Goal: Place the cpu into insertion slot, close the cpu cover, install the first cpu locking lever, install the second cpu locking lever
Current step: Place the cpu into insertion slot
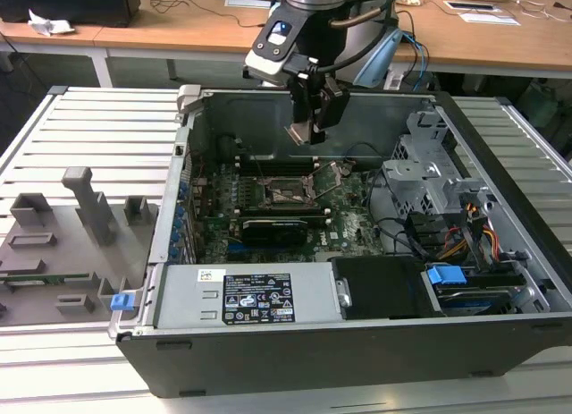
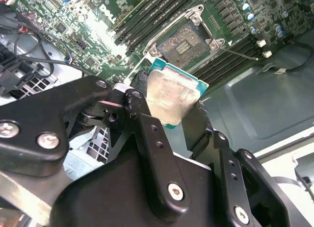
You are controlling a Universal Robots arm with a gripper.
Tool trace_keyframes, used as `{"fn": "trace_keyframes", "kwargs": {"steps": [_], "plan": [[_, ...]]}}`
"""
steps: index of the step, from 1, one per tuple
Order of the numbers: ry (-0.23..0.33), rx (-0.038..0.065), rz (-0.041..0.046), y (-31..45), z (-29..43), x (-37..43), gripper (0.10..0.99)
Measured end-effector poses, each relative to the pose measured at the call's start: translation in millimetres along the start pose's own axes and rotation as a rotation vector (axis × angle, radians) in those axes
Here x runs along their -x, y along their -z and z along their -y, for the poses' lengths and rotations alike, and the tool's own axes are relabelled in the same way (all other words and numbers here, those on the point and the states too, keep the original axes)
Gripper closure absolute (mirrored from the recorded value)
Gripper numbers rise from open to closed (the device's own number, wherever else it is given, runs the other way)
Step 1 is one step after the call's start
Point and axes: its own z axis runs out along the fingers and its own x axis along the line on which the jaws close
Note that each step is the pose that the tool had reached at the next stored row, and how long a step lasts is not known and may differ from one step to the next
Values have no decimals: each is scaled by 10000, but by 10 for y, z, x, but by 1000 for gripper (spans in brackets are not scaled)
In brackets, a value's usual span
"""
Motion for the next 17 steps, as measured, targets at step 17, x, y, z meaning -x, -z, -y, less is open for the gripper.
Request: {"fn": "trace_keyframes", "kwargs": {"steps": [17], "plan": [[-1376,23,123,-73,6,1,561]]}}
